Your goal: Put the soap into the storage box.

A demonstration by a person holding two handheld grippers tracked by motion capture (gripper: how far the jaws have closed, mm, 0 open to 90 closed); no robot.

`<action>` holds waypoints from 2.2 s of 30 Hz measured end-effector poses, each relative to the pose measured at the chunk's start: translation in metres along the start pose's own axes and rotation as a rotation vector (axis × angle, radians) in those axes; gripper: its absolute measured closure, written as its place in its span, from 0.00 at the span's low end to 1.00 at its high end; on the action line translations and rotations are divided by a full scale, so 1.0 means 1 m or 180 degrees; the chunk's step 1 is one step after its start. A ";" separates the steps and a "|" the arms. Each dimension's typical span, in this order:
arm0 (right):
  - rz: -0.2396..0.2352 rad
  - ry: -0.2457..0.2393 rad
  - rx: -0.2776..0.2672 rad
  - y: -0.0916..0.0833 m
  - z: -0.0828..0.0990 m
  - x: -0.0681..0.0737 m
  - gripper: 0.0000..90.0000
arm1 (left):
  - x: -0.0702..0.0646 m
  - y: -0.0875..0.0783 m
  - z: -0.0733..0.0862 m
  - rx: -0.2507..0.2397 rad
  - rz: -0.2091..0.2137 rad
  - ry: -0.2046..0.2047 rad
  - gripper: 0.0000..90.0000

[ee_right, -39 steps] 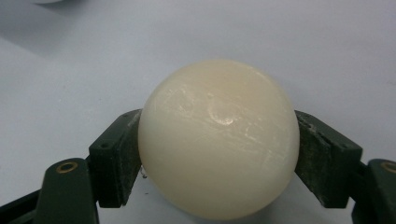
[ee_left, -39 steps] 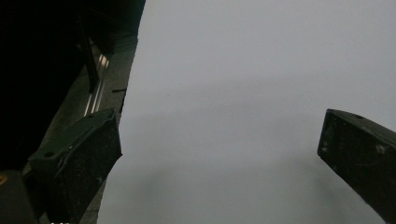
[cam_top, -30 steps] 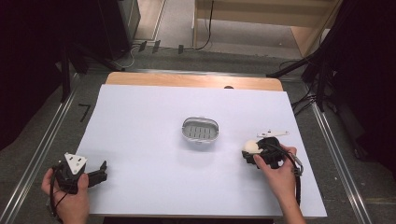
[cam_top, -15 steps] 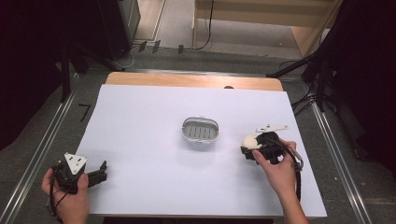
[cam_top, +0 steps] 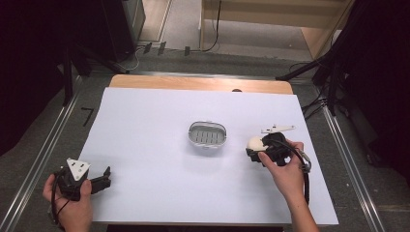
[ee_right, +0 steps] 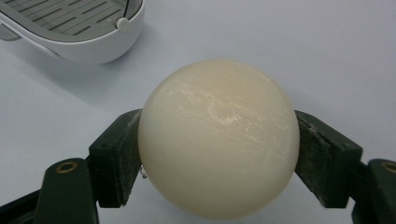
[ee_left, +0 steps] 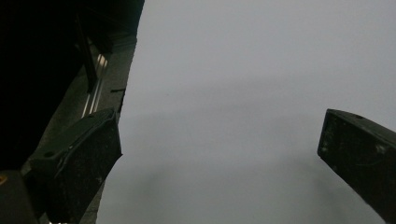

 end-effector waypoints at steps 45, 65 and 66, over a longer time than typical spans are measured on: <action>-0.0125 -0.0216 0.0002 0.018 -0.038 0.032 0.27 | 0.001 0.000 0.000 0.0022 0.0023 -0.0028 0.00; -0.0235 -0.0307 0.0003 0.031 -0.053 0.051 0.27 | 0.001 0.001 0.000 0.0032 0.0027 -0.0039 0.00; -0.0245 -0.0326 -0.0001 0.031 -0.054 0.052 0.27 | 0.001 0.001 0.000 0.0033 0.0028 -0.0035 0.00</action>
Point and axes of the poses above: each handheld gripper's, and its own axes: y roughly forward along the jaws, z roughly out of its underside, x roughly to its left, the point moved 1 cm from there along y, roughly forward along the jaws, and after that the axes turned 13 degrees about -z, right-handed, at the moved point
